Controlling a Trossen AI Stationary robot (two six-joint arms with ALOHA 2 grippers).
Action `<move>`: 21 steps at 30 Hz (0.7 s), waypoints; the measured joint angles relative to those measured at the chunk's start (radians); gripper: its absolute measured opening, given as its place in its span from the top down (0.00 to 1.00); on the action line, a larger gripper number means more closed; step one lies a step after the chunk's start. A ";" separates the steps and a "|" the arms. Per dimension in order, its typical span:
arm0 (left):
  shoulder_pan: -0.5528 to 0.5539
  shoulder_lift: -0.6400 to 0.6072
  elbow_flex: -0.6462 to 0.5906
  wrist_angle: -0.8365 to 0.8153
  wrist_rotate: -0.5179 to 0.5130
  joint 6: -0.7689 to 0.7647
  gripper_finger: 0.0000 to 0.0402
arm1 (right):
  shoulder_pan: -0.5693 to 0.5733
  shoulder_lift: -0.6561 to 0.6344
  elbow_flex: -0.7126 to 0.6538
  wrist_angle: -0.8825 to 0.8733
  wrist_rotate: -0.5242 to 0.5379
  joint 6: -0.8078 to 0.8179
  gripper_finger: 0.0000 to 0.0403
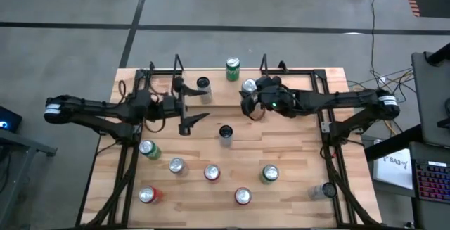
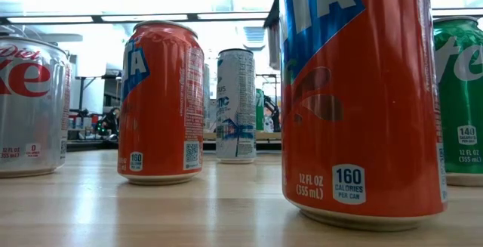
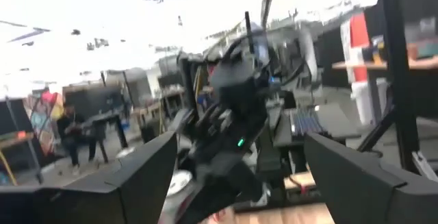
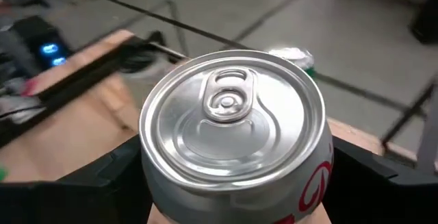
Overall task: Sort soda cans
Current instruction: Put the middle red silver soda can on the shelf
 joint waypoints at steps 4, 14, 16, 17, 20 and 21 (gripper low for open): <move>0.002 -0.039 -0.098 0.097 -0.009 0.000 0.24 | -0.017 0.068 0.000 -0.020 0.019 0.090 0.25; 0.001 -0.094 -0.168 0.192 -0.007 0.008 0.24 | -0.019 0.185 0.000 -0.003 0.170 0.221 0.25; 0.001 -0.097 -0.169 0.183 -0.007 0.009 0.24 | -0.018 0.197 -0.001 0.032 0.179 0.228 0.25; 0.001 -0.099 -0.169 0.186 -0.006 0.008 0.24 | -0.018 0.205 0.000 0.050 0.181 0.228 0.25; 0.001 -0.101 -0.169 0.186 -0.006 0.008 0.24 | -0.018 0.227 0.000 0.106 0.185 0.228 0.25; 0.001 -0.102 -0.169 0.185 -0.006 0.008 0.24 | -0.018 0.235 0.000 0.112 0.188 0.228 0.25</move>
